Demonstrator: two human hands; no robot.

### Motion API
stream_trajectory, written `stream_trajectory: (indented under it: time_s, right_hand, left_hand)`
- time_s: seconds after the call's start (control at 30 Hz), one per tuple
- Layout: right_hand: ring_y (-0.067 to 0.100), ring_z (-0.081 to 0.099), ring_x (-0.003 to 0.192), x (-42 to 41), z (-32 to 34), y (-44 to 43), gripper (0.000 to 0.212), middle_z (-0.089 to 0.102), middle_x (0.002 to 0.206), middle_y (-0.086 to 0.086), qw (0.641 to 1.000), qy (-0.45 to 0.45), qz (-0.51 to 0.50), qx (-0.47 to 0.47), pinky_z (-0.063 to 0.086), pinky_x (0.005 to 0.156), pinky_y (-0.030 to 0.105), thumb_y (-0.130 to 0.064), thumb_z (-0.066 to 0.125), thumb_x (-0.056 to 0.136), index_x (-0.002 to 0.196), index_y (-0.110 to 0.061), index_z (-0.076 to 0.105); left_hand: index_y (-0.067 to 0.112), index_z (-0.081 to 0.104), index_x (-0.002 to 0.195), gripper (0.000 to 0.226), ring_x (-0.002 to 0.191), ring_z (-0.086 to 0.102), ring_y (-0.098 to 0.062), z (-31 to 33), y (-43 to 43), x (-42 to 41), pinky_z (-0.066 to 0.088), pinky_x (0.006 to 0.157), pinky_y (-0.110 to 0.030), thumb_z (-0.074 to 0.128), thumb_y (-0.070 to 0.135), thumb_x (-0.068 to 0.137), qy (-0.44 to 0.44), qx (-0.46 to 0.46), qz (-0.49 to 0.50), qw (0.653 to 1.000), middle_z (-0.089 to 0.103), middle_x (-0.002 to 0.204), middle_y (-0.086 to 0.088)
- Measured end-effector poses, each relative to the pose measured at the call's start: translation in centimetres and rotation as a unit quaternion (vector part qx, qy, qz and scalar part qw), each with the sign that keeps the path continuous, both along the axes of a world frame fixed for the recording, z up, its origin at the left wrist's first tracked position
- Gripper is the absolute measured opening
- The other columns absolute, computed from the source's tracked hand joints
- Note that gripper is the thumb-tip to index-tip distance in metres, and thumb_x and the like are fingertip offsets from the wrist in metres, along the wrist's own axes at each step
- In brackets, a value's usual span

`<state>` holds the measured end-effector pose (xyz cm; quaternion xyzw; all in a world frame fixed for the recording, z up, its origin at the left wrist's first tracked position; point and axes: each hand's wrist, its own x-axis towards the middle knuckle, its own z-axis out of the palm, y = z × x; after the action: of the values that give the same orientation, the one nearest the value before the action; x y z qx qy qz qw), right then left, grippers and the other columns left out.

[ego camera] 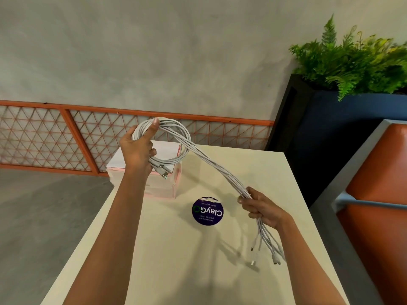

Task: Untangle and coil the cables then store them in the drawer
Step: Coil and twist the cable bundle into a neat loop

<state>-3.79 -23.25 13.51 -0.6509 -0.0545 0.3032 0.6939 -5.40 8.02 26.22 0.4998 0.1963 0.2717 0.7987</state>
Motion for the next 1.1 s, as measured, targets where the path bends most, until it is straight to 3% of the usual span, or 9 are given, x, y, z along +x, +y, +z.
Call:
stream_trajectory:
  time_s: [0.27,0.43,0.57,0.67,0.77,0.87,0.93,1.0,1.1]
  right_hand:
    - [0.014,0.048,0.052,-0.6,-1.1,0.0,0.022,0.047,0.053,0.004,0.976,-0.156,-0.122,-0.092,0.05,0.064,0.028,-0.012,0.06,0.092,0.072,-0.003,0.064]
    - [0.013,0.045,0.05,-0.1,-2.0,-0.6,0.037,0.044,0.047,-0.004,0.953,-0.183,-0.144,-0.194,0.046,0.06,0.026,-0.036,0.056,0.094,0.071,-0.011,0.072]
    - [0.011,0.033,0.049,-0.2,-1.7,-0.8,0.04,0.036,0.055,-0.006,0.952,-0.126,-0.177,-0.215,0.034,0.05,0.026,-0.05,0.054,0.09,0.07,-0.016,0.054]
    - [0.01,0.025,0.05,-0.8,-1.5,-1.7,0.045,0.035,0.059,-0.006,0.973,-0.095,-0.139,-0.158,0.022,0.044,0.021,-0.055,0.068,0.075,0.08,-0.017,0.044]
    - [0.006,0.02,0.046,-1.2,-1.3,-3.2,0.039,0.028,0.063,-0.005,0.998,-0.02,-0.058,-0.029,0.019,0.036,0.015,-0.033,0.078,0.073,0.081,-0.018,0.043]
    - [0.001,0.019,0.04,-1.2,-1.2,-4.2,0.028,0.032,0.067,-0.005,0.993,0.067,-0.044,0.089,0.018,0.03,0.011,-0.011,0.069,0.078,0.086,-0.019,0.044]
    - [-0.002,0.023,0.035,-1.1,-1.5,-4.5,0.036,0.038,0.066,-0.005,0.984,0.1,-0.039,0.141,0.018,0.028,0.01,-0.004,0.071,0.075,0.097,-0.015,0.045]
    - [-0.003,0.025,0.032,-1.1,-1.8,-4.7,0.056,0.039,0.063,-0.005,0.974,0.123,-0.042,0.188,0.019,0.026,0.009,-0.004,0.084,0.06,0.1,-0.013,0.046]
    - [-0.003,0.023,0.031,-1.1,-2.0,-4.5,0.04,0.03,0.054,-0.007,0.97,0.13,-0.068,0.191,0.017,0.026,0.01,-0.009,0.08,0.064,0.086,-0.015,0.047]
  left_hand:
    - [0.024,0.06,0.074,0.024,0.043,0.024,-0.008,-0.2,-0.6,0.1,0.026,0.036,-0.018,0.083,0.03,0.07,0.009,0.036,0.007,0.999,0.04,0.059,0.005]
    - [0.019,0.061,0.082,0.029,0.039,0.026,-0.007,-0.8,-0.9,0.3,0.028,0.035,-0.016,0.084,0.031,0.069,0.01,0.041,0.011,0.999,0.044,0.062,0.002]
    - [0.019,0.062,0.086,0.032,0.039,0.027,-0.007,-1.0,-1.1,0.3,0.029,0.036,-0.016,0.084,0.032,0.069,0.014,0.036,0.011,0.999,0.045,0.063,0.003]
    - [0.02,0.061,0.084,0.029,0.041,0.025,-0.007,-0.7,-0.6,0.2,0.027,0.036,-0.017,0.084,0.032,0.07,0.016,0.038,0.014,0.999,0.042,0.061,0.004]
    - [0.023,0.059,0.075,0.026,0.041,0.023,-0.008,-0.6,0.1,0.1,0.026,0.035,-0.017,0.083,0.03,0.071,0.011,0.028,0.018,0.999,0.037,0.059,0.003]
    - [0.024,0.056,0.075,0.027,0.045,0.023,-0.009,-0.7,0.5,0.0,0.025,0.035,-0.017,0.083,0.029,0.072,0.015,0.007,0.012,1.0,0.034,0.058,0.003]
    - [0.024,0.057,0.077,0.027,0.046,0.022,-0.009,-0.8,0.6,0.0,0.025,0.035,-0.017,0.083,0.03,0.071,0.014,-0.002,0.004,1.0,0.034,0.06,0.002]
    - [0.022,0.058,0.078,0.027,0.045,0.023,-0.008,-1.1,0.6,0.0,0.024,0.035,-0.017,0.083,0.031,0.071,0.013,-0.006,-0.006,1.0,0.037,0.063,0.001]
    - [0.019,0.06,0.088,0.03,0.042,0.024,-0.006,-1.4,0.5,-0.1,0.024,0.035,-0.017,0.082,0.03,0.071,0.015,-0.016,-0.023,0.999,0.041,0.066,0.001]
